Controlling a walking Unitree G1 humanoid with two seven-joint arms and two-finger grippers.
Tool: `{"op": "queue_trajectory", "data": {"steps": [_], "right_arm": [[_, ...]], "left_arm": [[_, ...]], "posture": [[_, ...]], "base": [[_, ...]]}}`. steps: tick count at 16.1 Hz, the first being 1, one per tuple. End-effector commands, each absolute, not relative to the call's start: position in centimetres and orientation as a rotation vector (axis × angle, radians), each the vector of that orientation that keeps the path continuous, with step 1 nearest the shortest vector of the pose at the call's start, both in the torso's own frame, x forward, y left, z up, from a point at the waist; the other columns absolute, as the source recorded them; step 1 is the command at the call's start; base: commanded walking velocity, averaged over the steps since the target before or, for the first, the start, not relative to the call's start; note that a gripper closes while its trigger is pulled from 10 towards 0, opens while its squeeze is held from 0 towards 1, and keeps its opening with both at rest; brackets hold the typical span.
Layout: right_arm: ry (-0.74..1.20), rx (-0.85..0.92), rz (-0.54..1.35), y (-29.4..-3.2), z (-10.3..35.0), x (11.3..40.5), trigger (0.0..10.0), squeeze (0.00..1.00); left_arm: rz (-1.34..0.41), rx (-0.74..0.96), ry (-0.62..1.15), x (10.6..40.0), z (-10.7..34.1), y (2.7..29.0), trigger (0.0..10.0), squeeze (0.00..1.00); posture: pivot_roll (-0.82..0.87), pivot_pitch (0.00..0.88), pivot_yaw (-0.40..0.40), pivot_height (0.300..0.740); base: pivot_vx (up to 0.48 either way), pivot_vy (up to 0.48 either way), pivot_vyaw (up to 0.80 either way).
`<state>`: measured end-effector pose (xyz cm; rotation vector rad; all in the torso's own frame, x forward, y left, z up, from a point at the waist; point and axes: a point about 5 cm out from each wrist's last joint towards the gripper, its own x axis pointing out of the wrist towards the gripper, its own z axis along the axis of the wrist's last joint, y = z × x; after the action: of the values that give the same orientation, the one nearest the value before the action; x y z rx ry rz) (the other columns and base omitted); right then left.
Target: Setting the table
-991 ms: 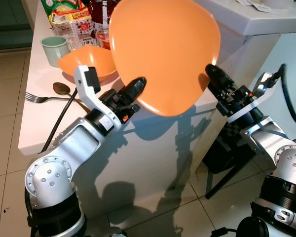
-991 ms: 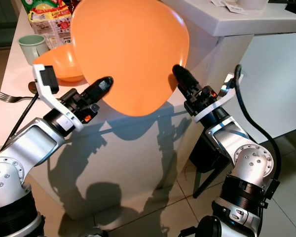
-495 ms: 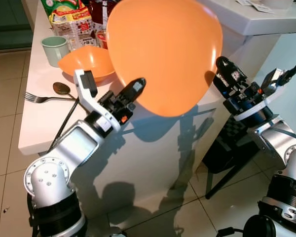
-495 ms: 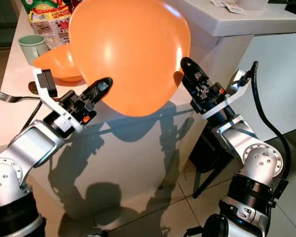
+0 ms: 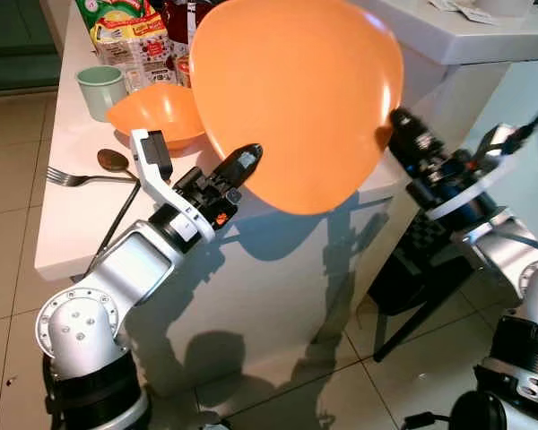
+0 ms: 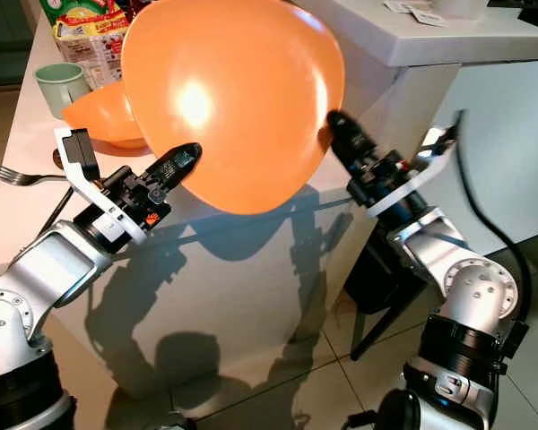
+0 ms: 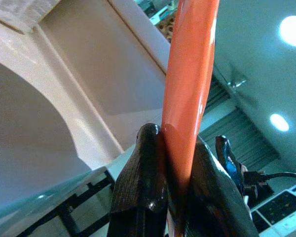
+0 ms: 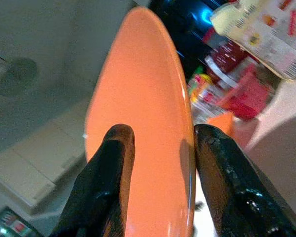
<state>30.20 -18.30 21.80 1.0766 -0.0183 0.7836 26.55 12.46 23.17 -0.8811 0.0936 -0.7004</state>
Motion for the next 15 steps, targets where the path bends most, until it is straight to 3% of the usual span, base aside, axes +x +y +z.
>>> {"op": "queue_trajectory", "data": {"steps": [1, 2, 8, 10, 12, 13, 15], "right_arm": [[-0.019, 1.047, 0.759, -18.7, 21.5, 29.9, 10.0, 0.00], [-0.051, 1.083, 0.746, -19.5, 21.4, 28.9, 10.0, 0.00], [-0.079, 1.025, 0.736, -21.1, 21.4, 27.0, 10.0, 0.00], [-0.096, 0.968, 0.768, -20.2, 22.2, 26.5, 10.0, 0.00], [-0.087, 0.707, 0.802, -16.8, 24.4, 25.8, 10.0, 0.00], [-0.090, 0.667, 0.802, -16.1, 24.9, 25.5, 10.0, 0.00], [-0.091, 0.627, 0.751, -15.5, 24.9, 25.4, 10.0, 0.00]], "left_arm": [[-0.717, -0.898, 0.042, 26.4, 24.1, 12.7, 0.0, 0.00], [-0.696, -0.907, 0.026, 26.2, 24.0, 13.7, 0.0, 0.00], [-0.656, -0.877, 0.049, 25.8, 23.4, 14.1, 0.0, 0.00], [-0.585, -0.754, -0.008, 25.6, 24.1, 14.8, 0.0, 0.00], [-0.404, -0.445, -0.192, 25.9, 26.5, 14.7, 0.0, 0.00], [-0.313, -0.364, -0.241, 26.1, 26.8, 15.2, 10.0, 0.00], [-0.275, -0.319, -0.272, 25.8, 27.1, 15.4, 10.0, 0.00]], "posture": [[0.12, 0.000, -0.063, 0.740], [0.10, 0.000, -0.054, 0.740], [0.10, 0.000, -0.045, 0.740], [0.09, 0.000, -0.047, 0.740], [0.09, 0.000, -0.053, 0.740], [0.08, 0.000, -0.052, 0.740], [0.09, 0.000, -0.051, 0.740]], "base": [[0.000, 0.000, 0.00], [0.000, 0.000, 0.00], [0.000, 0.000, 0.00], [0.000, 0.000, 0.00], [0.000, 0.000, 0.00], [0.000, 0.000, 0.00], [0.000, 0.000, 0.00]]}}
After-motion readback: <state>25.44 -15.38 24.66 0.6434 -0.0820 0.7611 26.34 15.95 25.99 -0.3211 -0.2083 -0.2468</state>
